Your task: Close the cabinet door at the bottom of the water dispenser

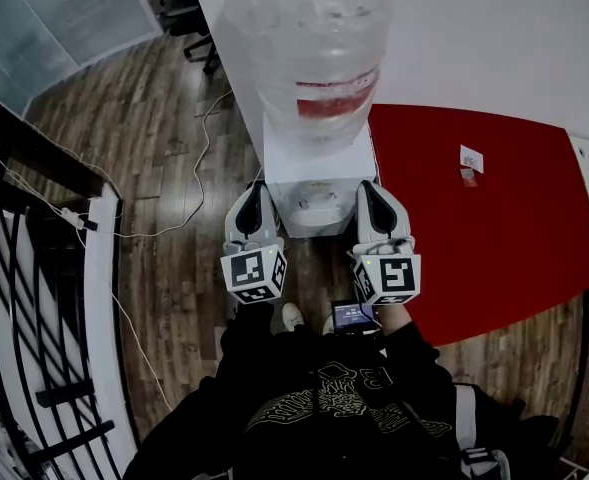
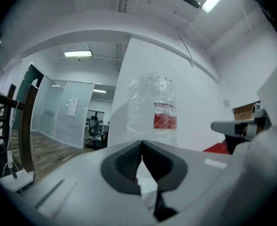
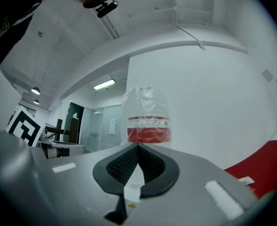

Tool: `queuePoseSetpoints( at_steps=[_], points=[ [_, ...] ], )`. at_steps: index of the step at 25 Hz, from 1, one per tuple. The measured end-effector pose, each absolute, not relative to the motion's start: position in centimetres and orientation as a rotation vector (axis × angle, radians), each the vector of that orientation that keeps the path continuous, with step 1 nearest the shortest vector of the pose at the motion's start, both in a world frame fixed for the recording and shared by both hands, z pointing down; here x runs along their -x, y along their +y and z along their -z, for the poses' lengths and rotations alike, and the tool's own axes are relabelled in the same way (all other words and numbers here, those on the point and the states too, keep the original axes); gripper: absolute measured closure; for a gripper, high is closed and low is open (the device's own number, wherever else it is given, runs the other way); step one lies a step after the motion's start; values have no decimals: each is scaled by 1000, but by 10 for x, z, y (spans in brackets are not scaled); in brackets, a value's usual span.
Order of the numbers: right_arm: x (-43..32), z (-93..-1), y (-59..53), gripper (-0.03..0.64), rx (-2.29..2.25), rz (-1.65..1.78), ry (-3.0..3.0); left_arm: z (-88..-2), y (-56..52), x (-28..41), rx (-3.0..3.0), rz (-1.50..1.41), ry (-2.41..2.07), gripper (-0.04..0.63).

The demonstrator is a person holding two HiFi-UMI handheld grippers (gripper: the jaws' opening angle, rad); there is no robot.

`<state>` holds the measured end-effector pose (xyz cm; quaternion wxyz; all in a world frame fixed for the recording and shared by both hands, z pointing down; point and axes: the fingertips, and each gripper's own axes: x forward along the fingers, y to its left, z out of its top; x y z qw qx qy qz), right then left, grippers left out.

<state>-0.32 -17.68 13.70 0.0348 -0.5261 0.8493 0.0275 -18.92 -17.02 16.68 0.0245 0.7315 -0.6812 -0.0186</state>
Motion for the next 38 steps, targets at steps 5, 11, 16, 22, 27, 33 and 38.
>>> queuePoseSetpoints(
  at_steps=[5,11,16,22,27,33,38],
  points=[
    [12,-132,-177,618,1648,-87,2623,-127,-170,188,-2356,122,-2141,589],
    [8,-126,-181,618,1665,-112,2610,-116,-177,171,-2411,120,-2123,589],
    [12,-118,-180,620,1699,-171,2603,-115,-176,172,-2409,116,-2097,589],
    [6,-125,-180,618,1702,-142,2600,-122,-171,161,-2422,72,-2087,589],
    [0,-128,-181,618,1690,-127,2601,-124,-170,155,-2418,66,-2091,589],
    [12,-117,-174,618,1691,-148,2605,-117,-166,164,-2416,70,-2090,589],
    [13,-113,-173,618,1691,-140,2591,-114,-165,166,-2427,70,-2088,589]
  ],
)
